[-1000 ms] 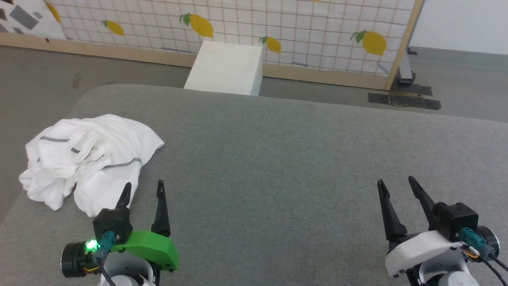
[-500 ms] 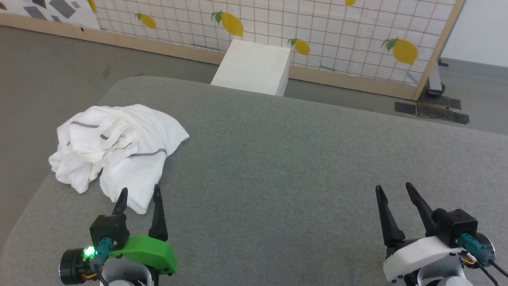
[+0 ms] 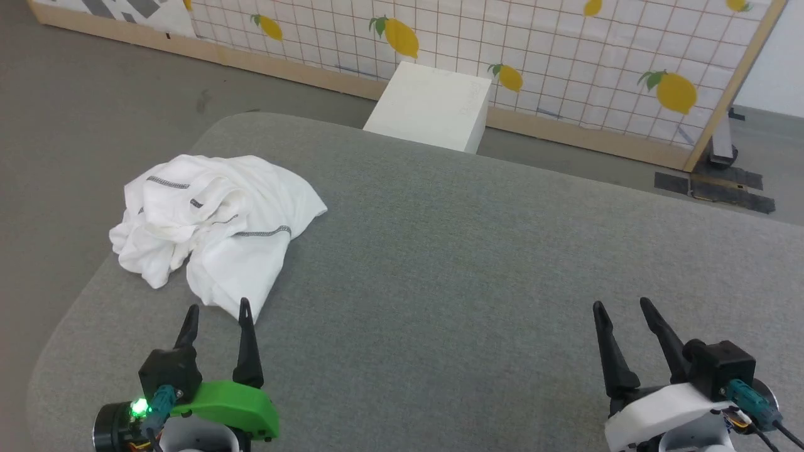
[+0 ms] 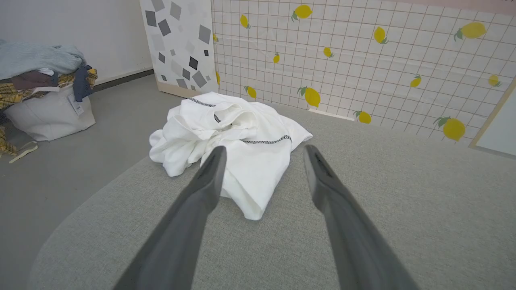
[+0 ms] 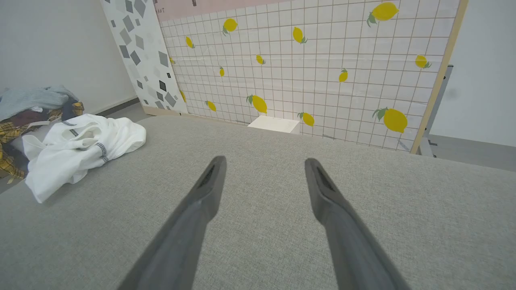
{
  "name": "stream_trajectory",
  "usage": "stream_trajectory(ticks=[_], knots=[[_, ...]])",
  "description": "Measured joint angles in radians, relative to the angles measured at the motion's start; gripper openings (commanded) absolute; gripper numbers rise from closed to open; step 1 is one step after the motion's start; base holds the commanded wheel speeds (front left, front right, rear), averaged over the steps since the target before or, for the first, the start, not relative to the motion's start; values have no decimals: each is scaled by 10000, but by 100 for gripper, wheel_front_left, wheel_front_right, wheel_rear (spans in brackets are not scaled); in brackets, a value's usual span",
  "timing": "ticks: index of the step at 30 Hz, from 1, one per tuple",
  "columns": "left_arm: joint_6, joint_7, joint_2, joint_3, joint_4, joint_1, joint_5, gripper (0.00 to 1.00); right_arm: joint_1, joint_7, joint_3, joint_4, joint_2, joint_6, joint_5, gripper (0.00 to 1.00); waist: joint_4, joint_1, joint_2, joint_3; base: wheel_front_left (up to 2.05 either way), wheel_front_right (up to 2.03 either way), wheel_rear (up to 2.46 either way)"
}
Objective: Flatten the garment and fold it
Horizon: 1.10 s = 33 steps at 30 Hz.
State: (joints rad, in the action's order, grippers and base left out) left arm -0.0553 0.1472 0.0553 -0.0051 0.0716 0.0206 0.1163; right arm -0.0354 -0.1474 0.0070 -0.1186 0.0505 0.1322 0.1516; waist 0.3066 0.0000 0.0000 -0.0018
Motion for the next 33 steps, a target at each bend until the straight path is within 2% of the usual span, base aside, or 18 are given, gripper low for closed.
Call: stream_trajectory(ticks=[33], knots=[[-353, 665, -2, -25, 299, 214, 545, 100, -288, -665, 79, -393, 0, 0, 100, 100, 1168, 0, 0, -142, 0, 0, 0]])
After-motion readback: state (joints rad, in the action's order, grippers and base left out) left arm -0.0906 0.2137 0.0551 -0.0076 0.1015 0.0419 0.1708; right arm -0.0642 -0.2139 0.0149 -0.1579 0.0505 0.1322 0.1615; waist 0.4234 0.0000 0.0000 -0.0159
